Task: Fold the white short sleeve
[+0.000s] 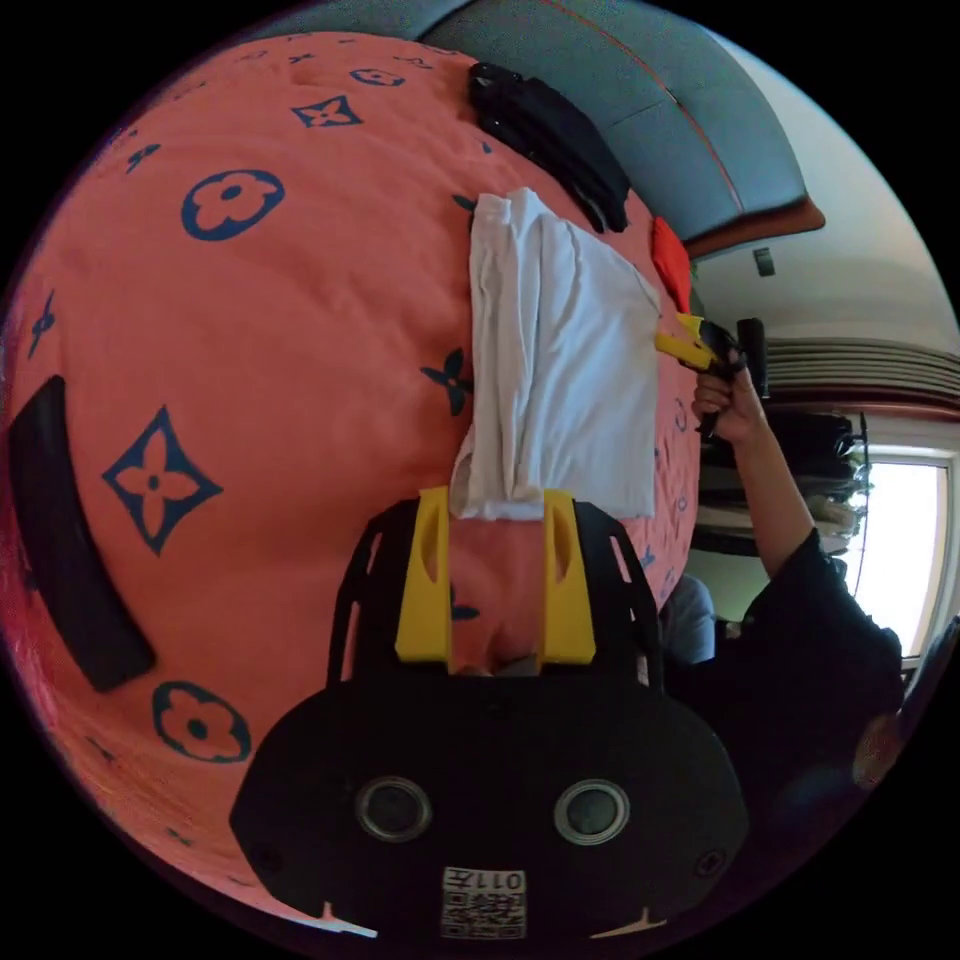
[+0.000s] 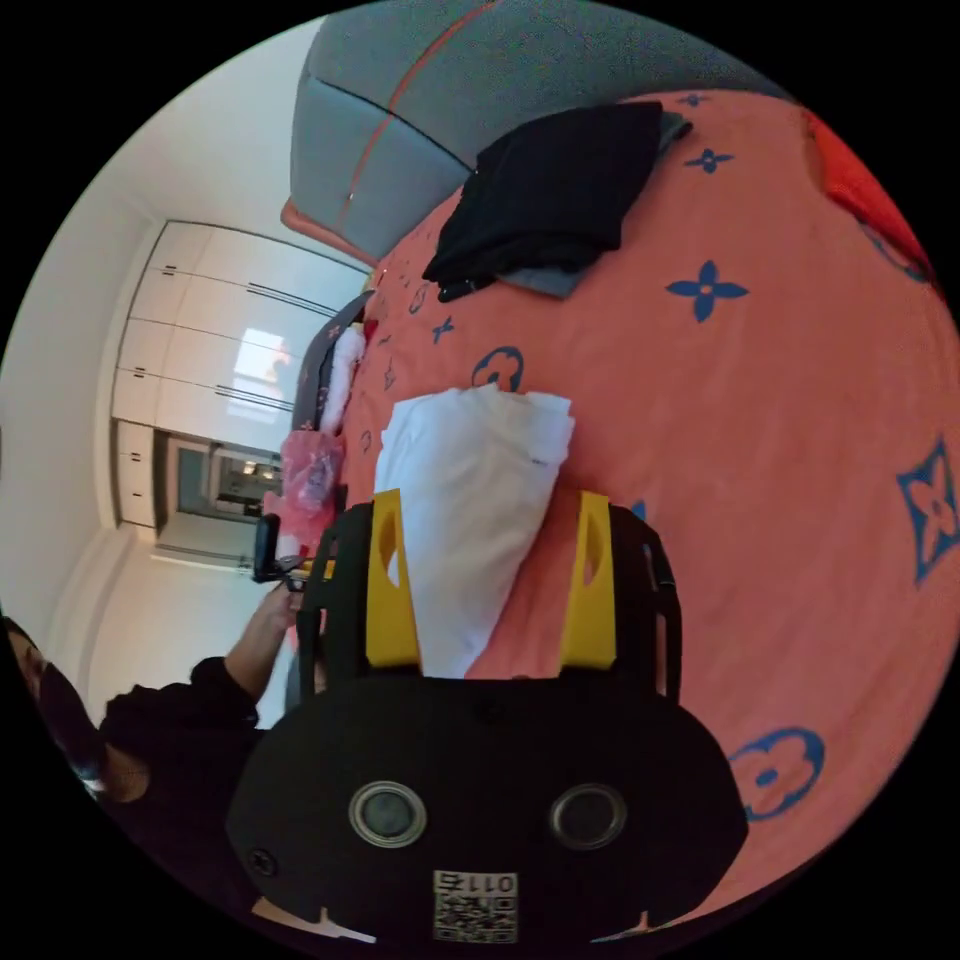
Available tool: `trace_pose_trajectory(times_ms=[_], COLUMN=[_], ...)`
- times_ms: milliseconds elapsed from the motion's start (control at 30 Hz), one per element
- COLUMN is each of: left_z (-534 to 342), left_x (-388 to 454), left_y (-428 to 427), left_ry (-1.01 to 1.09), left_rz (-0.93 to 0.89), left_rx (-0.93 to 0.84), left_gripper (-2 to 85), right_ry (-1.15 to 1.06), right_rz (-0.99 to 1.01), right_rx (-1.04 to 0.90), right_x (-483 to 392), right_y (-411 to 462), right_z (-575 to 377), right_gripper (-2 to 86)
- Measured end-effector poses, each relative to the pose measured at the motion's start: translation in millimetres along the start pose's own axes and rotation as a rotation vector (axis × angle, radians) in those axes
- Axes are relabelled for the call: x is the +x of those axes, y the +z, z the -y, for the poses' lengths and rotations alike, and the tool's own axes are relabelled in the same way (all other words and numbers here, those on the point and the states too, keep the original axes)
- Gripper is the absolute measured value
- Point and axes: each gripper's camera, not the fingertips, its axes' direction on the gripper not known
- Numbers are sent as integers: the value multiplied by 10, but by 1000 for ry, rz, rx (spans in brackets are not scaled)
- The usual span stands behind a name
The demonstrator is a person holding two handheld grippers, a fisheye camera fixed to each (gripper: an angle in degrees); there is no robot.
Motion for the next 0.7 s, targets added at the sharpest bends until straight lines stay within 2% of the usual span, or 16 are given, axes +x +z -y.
trace_pose_trajectory(times_ms=[100, 167, 200, 267, 467, 700], left_z=[-301, -602, -684, -970, -1468, -1798], left_x=[283, 743, 866, 1289, 1733, 1722], left_y=[-49, -25, 15, 294, 1373, 2241], left_ry=[167, 464, 541, 793, 1305, 1524], left_rz=[117, 256, 315, 617, 1073, 1359], left_rx=[49, 160, 177, 221, 44, -45], left_gripper=[111, 108, 107, 109, 119, 126], right_ry=[-161, -382, -441, -632, -967, -1102], right_rz=[-149, -295, -341, -576, -1015, -1208], right_rx=[10, -23, -39, -55, -84, -119], right_x=[-439, -949, -1086, -1609, -2410, -2670], right_y=[-57, 137, 220, 632, 1850, 2594], right_z=[-559, -1160, -1321, -1925, -2773, -3056], right_gripper=[186, 179, 177, 169, 151, 144])
